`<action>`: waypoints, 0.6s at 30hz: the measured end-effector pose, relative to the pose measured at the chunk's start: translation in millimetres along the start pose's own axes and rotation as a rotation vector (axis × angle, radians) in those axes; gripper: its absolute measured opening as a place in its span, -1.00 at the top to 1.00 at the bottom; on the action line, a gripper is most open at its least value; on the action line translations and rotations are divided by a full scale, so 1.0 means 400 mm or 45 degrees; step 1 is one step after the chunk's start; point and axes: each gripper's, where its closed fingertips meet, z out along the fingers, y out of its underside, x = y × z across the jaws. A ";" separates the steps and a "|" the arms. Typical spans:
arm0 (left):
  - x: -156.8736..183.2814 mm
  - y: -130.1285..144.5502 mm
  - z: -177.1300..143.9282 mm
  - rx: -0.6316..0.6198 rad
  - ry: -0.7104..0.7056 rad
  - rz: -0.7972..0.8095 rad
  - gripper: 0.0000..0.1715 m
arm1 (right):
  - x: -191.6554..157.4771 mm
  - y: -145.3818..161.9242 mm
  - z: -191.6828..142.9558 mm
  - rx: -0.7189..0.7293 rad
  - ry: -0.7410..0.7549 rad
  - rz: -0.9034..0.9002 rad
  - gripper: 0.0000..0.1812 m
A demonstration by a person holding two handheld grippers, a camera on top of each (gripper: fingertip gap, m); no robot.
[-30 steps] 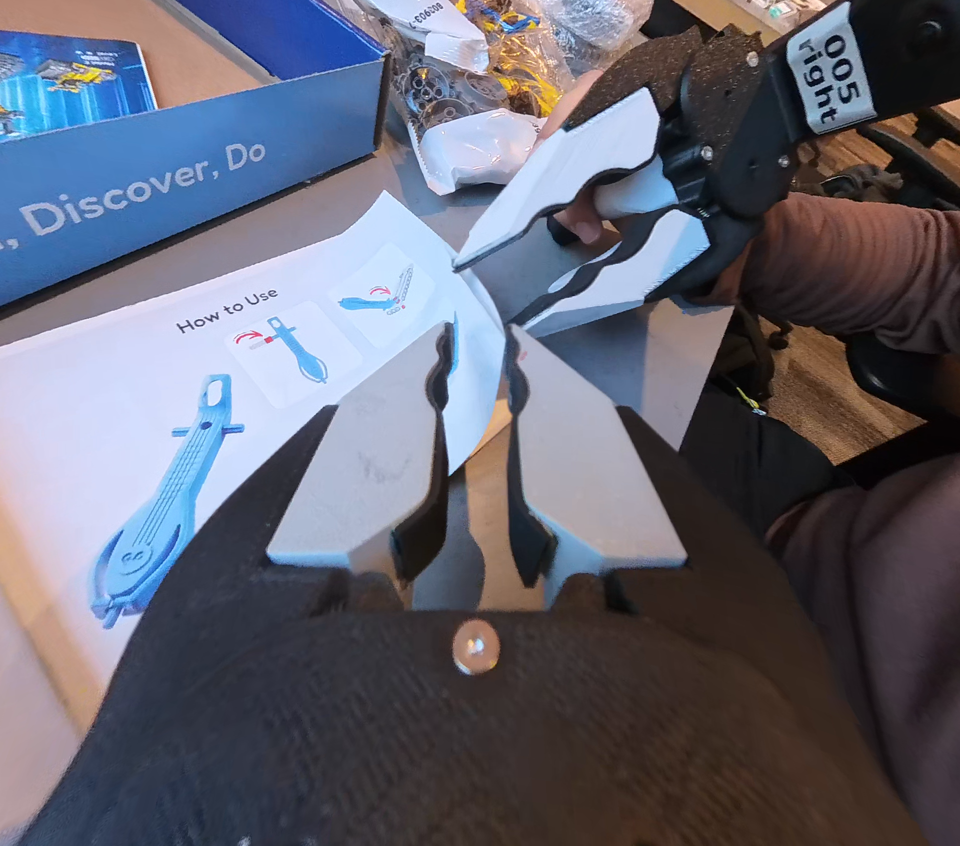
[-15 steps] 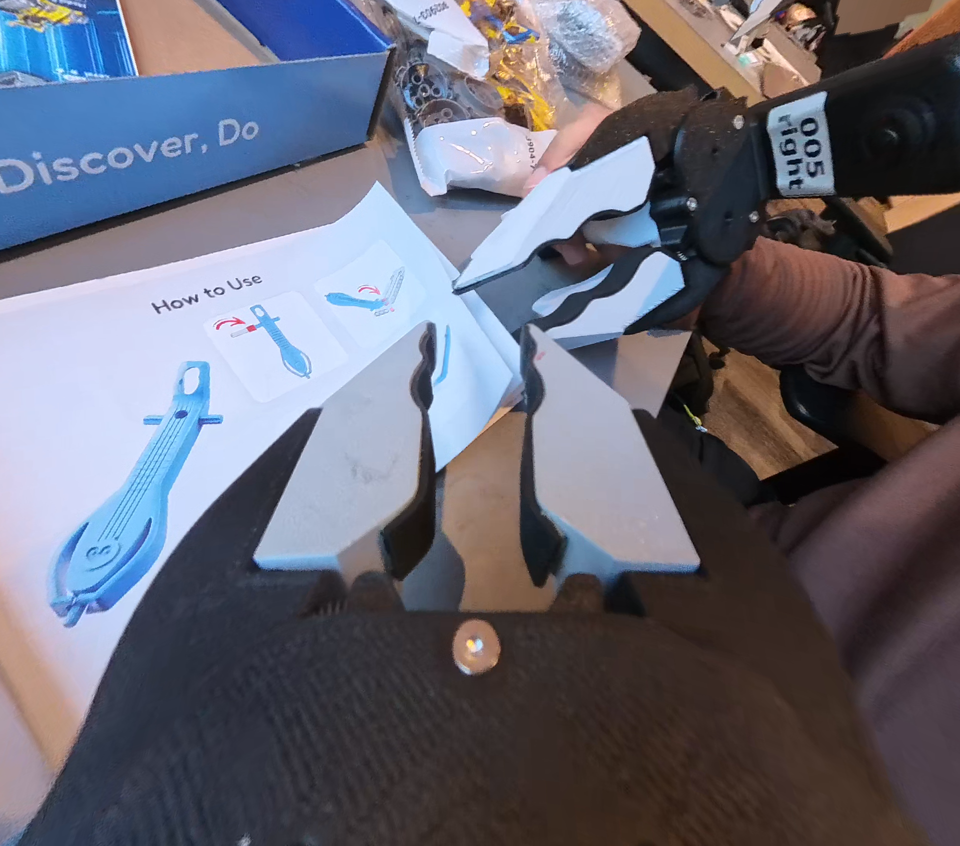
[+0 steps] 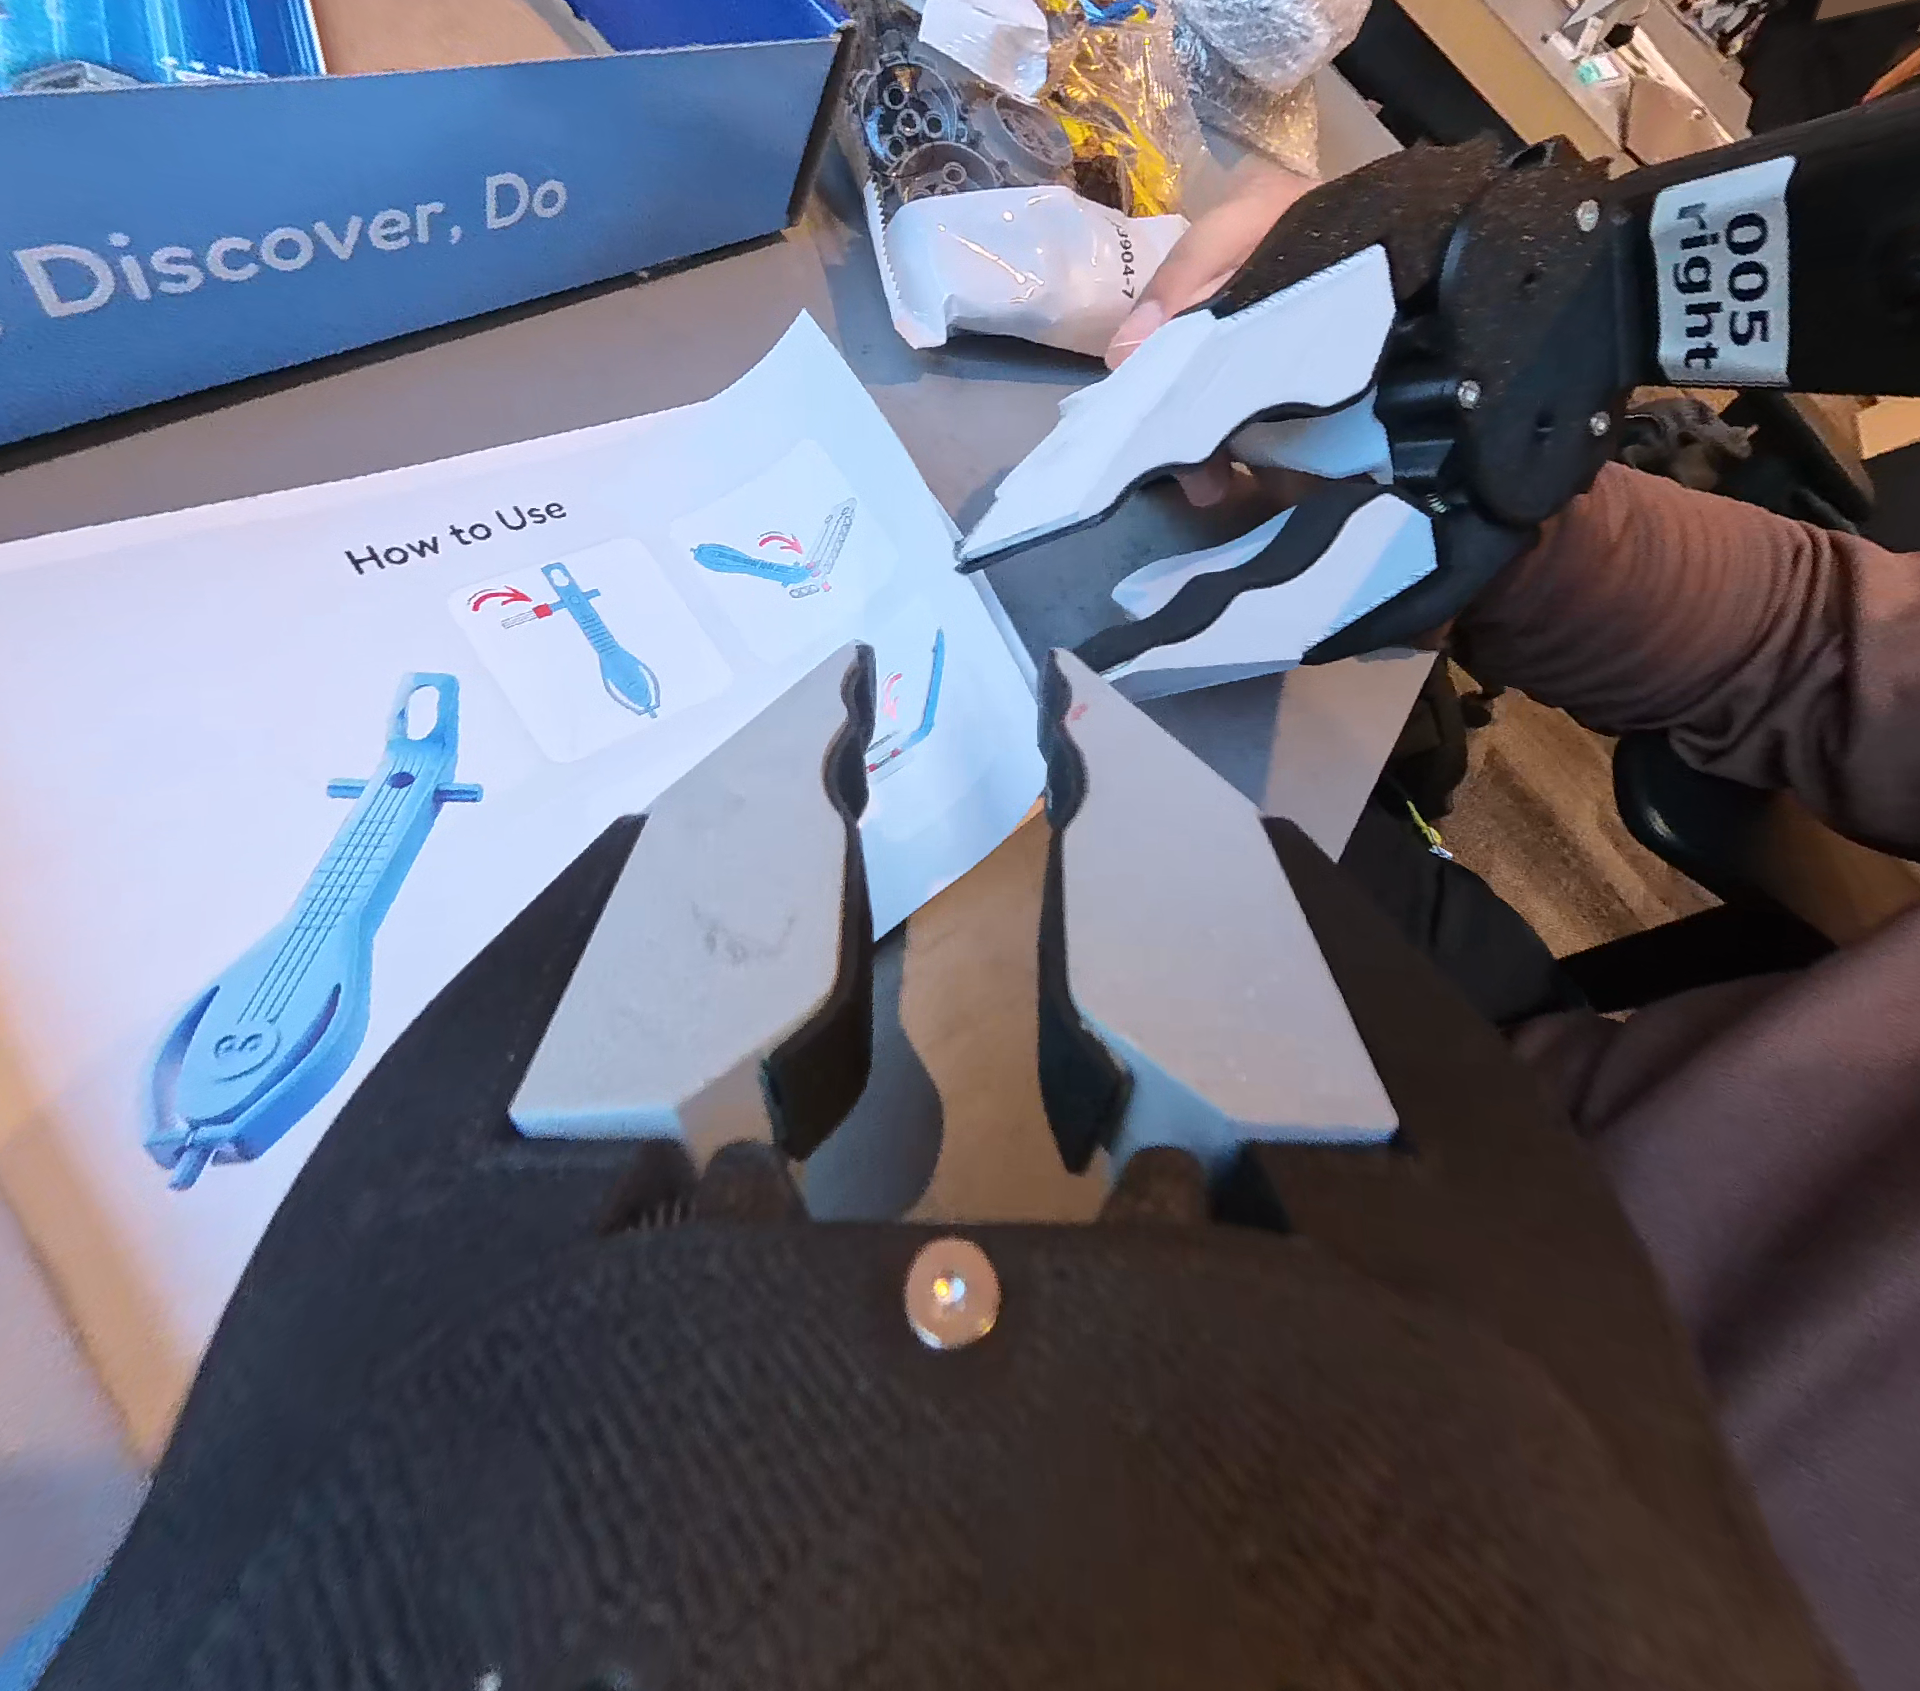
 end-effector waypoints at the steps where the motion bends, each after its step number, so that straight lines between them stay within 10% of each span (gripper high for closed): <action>1: -0.002 0.001 -0.001 -0.002 -0.005 0.000 0.67 | -0.001 0.000 0.000 -0.001 -0.001 0.000 0.69; 13: -0.002 0.007 0.002 -0.025 -0.018 -0.004 0.65 | -0.001 0.001 0.001 -0.004 -0.002 -0.001 0.68; 18: -0.017 0.014 -0.002 -0.042 -0.095 0.056 1.00 | -0.001 0.002 0.001 -0.006 -0.003 -0.002 0.68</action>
